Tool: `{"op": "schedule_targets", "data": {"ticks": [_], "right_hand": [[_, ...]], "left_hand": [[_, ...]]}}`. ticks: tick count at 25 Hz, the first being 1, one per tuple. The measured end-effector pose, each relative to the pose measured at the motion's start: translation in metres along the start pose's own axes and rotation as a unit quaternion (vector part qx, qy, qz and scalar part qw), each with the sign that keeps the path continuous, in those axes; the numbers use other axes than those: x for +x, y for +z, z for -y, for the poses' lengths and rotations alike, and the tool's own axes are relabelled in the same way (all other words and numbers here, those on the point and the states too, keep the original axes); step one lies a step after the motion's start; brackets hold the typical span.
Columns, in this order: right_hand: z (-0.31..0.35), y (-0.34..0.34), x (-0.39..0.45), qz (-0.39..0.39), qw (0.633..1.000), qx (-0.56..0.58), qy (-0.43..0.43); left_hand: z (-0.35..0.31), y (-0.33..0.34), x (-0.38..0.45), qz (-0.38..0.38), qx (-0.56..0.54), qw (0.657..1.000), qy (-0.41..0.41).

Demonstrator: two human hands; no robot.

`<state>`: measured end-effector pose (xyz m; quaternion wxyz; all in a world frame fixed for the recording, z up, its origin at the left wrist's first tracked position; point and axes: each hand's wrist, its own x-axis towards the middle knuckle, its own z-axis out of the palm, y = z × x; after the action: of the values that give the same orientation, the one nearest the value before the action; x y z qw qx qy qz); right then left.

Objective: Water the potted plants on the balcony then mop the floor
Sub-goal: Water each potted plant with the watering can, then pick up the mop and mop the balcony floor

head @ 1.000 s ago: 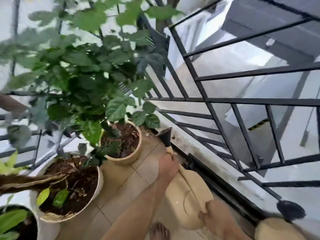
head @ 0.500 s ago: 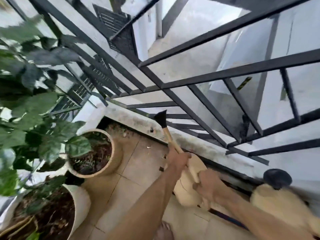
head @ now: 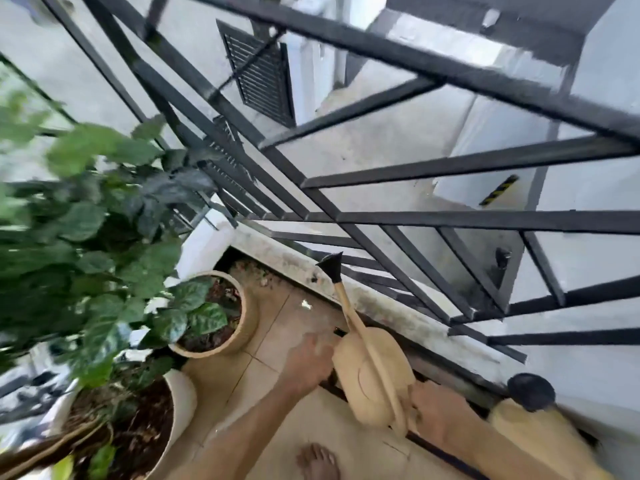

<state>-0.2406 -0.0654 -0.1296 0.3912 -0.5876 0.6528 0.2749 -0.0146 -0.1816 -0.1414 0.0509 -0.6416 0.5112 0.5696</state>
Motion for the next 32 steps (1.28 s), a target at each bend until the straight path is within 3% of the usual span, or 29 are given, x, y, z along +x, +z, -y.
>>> {"op": "schedule_targets", "data": {"ticks": [3,8,12,15,22,24,27,32], "right_hand": [[-0.009,-0.043,-0.05,-0.012,1.0,0.022,-0.011],[0.004,-0.11,-0.133,-0.045,0.997,-0.054,-0.017],[0.074,-0.118,-0.205,-0.058,0.986,-0.108,-0.113],[0.156,-0.089,-0.261,-0.06,0.967,-0.157,-0.193],[0.402,0.097,-0.483,-0.075,0.886,-0.217,-0.404],[0.462,0.175,-0.56,-0.052,0.843,-0.234,-0.481],[0.539,0.282,-0.649,-0.017,0.754,-0.272,-0.598],[0.638,0.422,-0.776,0.025,0.63,-0.319,-0.708]], "left_hand": [[0.021,-0.051,-0.058,-0.036,0.045,0.998,-0.025],[0.061,-0.107,-0.193,-0.048,0.121,0.991,-0.017],[0.108,-0.124,-0.332,-0.062,0.145,0.987,0.002],[0.163,-0.128,-0.447,-0.113,0.18,0.977,0.022],[0.375,-0.031,-0.794,-0.305,0.035,0.944,-0.118],[0.445,0.013,-0.899,-0.373,-0.021,0.913,-0.164],[0.521,0.073,-1.033,-0.487,-0.074,0.838,-0.235],[0.633,0.175,-1.191,-0.538,-0.125,0.741,-0.381]]}}
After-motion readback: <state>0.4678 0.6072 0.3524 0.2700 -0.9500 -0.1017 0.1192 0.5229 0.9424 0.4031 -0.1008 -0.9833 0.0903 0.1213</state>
